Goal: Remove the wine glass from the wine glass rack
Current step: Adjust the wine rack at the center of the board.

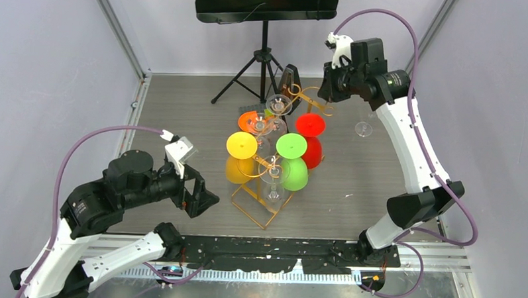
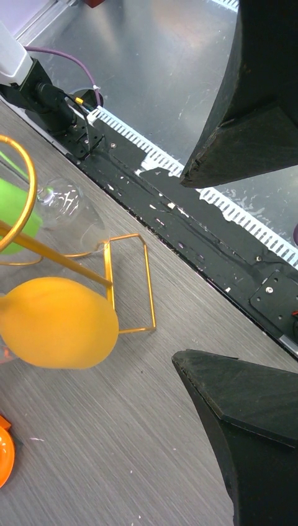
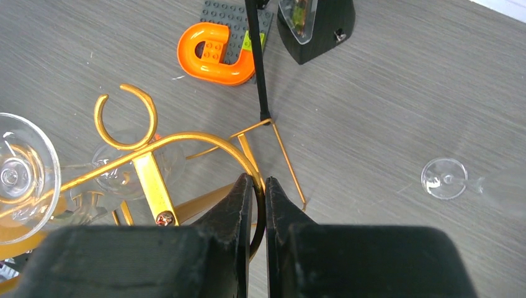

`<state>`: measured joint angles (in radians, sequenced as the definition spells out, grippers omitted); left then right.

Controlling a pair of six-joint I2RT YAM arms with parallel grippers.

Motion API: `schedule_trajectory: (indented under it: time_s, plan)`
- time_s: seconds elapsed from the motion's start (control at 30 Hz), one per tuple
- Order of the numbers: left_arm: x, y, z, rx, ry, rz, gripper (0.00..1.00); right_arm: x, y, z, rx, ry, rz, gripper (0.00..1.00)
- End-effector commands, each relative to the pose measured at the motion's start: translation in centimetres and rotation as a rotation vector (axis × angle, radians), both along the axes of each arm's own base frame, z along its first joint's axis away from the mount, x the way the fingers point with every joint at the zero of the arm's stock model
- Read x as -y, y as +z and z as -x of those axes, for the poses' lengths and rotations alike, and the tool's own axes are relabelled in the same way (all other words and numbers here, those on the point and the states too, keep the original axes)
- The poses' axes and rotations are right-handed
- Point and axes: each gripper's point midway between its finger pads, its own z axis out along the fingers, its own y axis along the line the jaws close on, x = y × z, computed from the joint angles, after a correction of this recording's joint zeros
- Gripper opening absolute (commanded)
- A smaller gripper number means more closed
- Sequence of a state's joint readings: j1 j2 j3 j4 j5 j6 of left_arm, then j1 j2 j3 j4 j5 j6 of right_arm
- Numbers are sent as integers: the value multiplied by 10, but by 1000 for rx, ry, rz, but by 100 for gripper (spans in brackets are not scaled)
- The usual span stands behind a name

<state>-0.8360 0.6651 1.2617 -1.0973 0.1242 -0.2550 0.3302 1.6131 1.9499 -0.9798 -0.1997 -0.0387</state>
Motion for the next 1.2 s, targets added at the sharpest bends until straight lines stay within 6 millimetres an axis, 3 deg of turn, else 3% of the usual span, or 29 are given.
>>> schedule_trajectory:
  time_s: [0.0, 0.37, 0.63, 0.87, 1.17]
  plan:
    - [3, 6, 0, 19, -6, 32, 100, 3, 29, 32, 64, 37, -17, 6]
    - [2, 4, 0, 17, -2, 29, 100, 8, 20, 35, 56, 23, 6, 6]
    - [-12, 12, 0, 43, 47, 24, 100, -12, 9, 40, 24, 106, -53, 6]
    - [-32, 27, -3, 95, 142, 50, 99, -35, 18, 37, 34, 164, -88, 6]
    - [-58, 32, -6, 128, 239, 9, 99, -56, 15, 29, 26, 219, -102, 6]
